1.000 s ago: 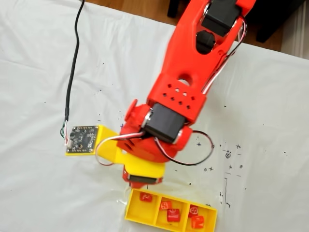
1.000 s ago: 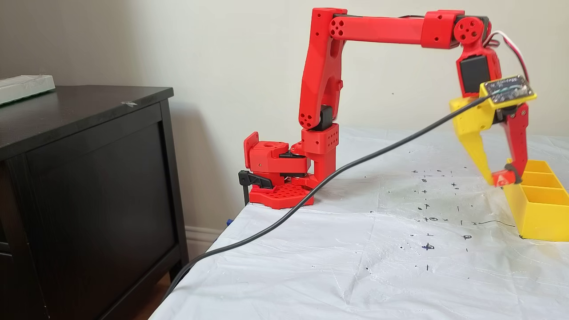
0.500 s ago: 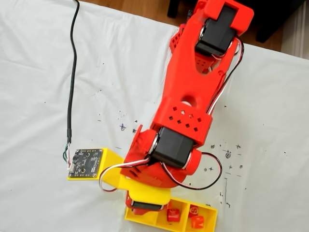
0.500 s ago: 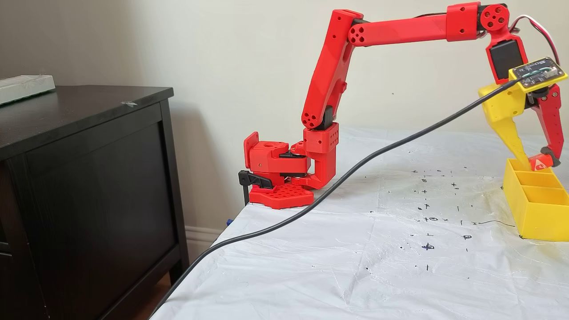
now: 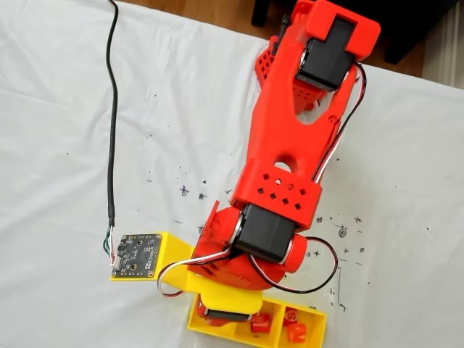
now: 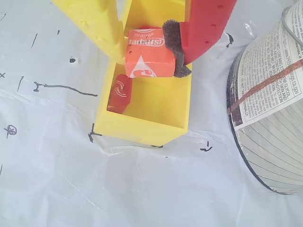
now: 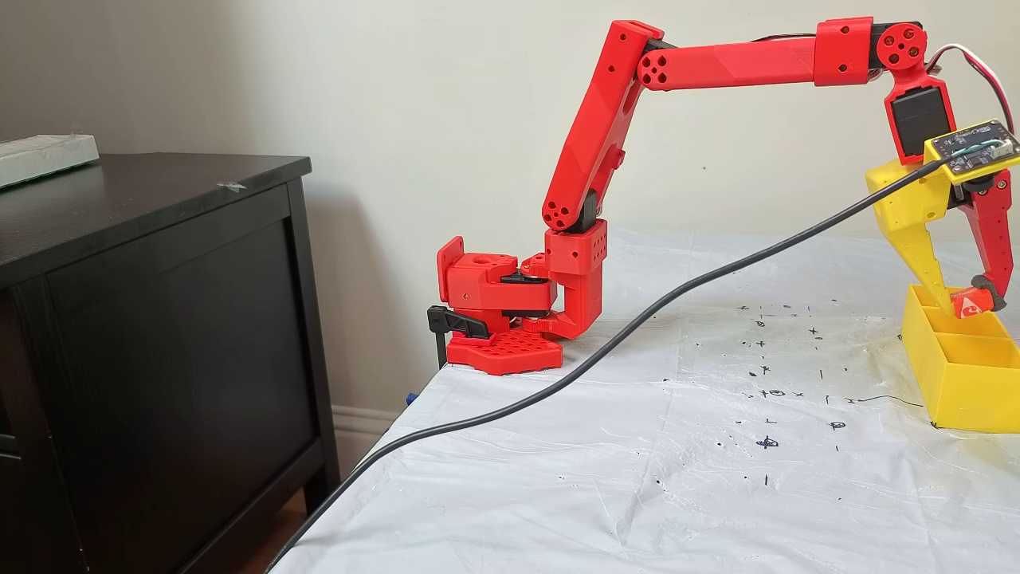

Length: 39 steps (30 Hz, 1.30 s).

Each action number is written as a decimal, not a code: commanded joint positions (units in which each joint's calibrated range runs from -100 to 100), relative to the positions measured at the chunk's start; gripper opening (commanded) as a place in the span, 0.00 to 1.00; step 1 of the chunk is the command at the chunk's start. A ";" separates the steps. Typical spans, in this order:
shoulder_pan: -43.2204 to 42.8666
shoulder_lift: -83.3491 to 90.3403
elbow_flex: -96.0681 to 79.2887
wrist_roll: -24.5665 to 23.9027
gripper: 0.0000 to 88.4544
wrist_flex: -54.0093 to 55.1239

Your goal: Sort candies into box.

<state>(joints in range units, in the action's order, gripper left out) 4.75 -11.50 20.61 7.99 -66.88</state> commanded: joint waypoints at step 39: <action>-0.04 20.40 -11.74 0.59 0.00 1.51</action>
<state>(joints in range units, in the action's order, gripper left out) 4.75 -4.45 13.79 8.67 -67.19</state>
